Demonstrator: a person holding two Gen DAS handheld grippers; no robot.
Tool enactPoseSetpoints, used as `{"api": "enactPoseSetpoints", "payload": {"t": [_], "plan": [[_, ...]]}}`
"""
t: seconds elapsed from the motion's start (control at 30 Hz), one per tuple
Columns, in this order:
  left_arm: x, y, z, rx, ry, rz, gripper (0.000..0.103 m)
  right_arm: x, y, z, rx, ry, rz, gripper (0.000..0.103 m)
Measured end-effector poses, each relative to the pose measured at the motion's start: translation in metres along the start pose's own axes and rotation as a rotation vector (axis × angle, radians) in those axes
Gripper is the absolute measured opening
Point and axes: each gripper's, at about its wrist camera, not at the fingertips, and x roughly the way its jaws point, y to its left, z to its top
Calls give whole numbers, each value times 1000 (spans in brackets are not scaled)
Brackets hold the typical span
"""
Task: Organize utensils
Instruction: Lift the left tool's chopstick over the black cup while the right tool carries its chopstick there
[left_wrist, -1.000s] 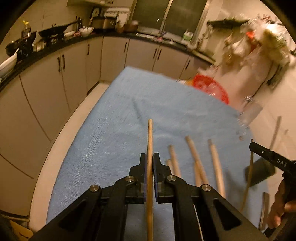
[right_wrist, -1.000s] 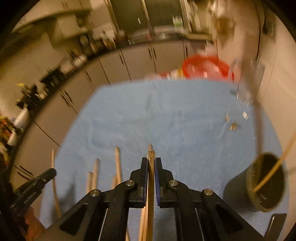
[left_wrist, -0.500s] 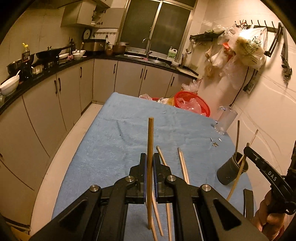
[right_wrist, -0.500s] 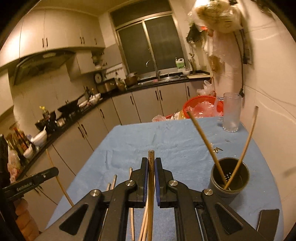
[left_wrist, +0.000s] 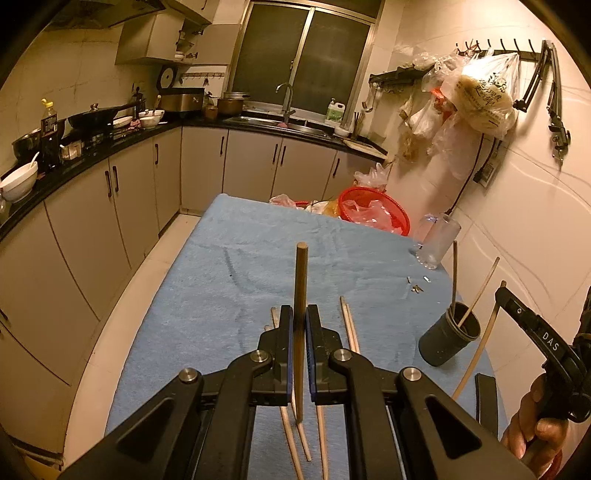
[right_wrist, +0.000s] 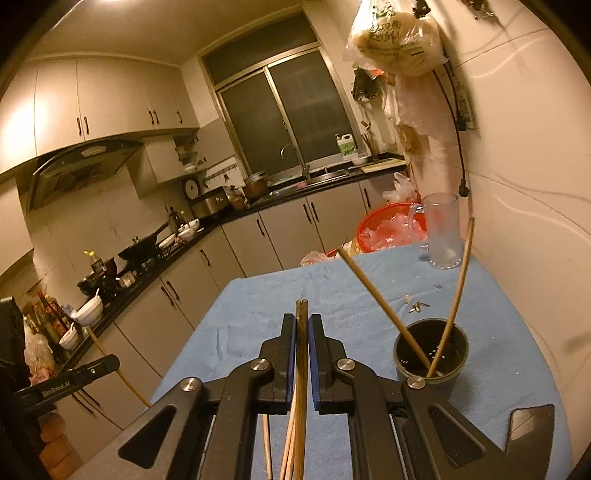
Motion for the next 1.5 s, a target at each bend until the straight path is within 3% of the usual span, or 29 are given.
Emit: {"api": "enactPoseSetpoints", "payload": {"t": [0.5, 0.97, 1.5], "plan": [[-11, -26, 4, 43, -3, -41, 6, -18, -33, 14, 80, -48, -13, 7], [-13, -73, 18, 120, 13, -111, 6, -38, -66, 30, 137, -108, -32, 7], [-14, -163, 71, 201, -20, -240, 6, -62, -100, 95, 153, -252, -99, 7]]}}
